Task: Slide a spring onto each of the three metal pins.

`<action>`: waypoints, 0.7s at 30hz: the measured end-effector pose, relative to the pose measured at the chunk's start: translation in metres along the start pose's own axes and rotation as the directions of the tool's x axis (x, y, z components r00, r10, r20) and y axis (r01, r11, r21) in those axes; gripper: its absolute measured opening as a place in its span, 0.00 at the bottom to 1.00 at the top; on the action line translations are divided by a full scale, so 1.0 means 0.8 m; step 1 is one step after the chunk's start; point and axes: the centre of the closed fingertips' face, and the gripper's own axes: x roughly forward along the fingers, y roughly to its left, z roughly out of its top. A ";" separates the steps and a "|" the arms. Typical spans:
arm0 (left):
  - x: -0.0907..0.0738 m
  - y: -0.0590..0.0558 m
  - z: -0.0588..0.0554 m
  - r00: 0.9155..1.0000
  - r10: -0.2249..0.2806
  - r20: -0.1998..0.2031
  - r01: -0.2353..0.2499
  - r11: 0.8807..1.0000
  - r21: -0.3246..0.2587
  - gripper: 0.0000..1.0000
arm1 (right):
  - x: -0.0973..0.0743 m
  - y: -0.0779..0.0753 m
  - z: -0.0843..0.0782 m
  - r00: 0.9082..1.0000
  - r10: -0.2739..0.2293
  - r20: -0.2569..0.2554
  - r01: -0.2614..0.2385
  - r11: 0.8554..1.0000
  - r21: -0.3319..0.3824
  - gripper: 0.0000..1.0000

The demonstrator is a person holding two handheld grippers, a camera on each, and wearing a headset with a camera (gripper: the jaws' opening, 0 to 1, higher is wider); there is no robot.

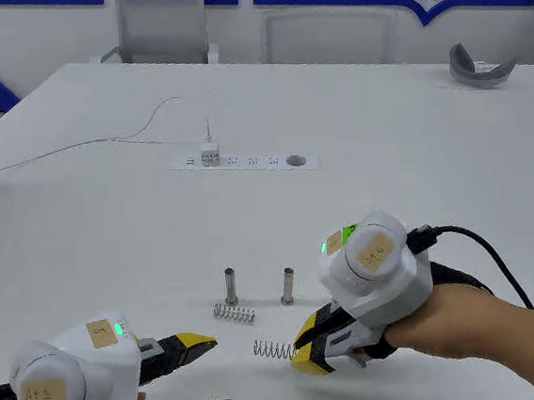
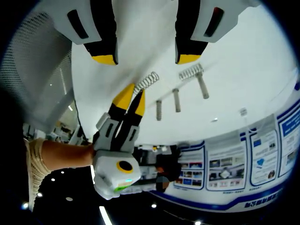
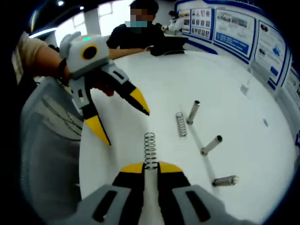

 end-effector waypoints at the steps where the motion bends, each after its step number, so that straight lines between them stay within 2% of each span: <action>1: 0.000 0.000 0.000 1.000 -0.002 0.000 0.002 1.000 0.003 0.49 | 0.000 0.002 0.001 1.000 0.007 -0.002 -0.007 1.000 -0.007 0.11; 12: 0.001 -0.007 0.002 1.000 -0.026 0.002 0.026 0.998 0.062 0.34 | -0.001 0.028 0.013 0.997 0.076 -0.032 -0.079 0.991 -0.106 0.11; 21: 0.003 -0.019 0.003 0.998 -0.060 -0.006 0.061 0.992 0.113 0.24 | 0.001 0.040 0.014 0.992 0.114 -0.053 -0.120 0.983 -0.139 0.11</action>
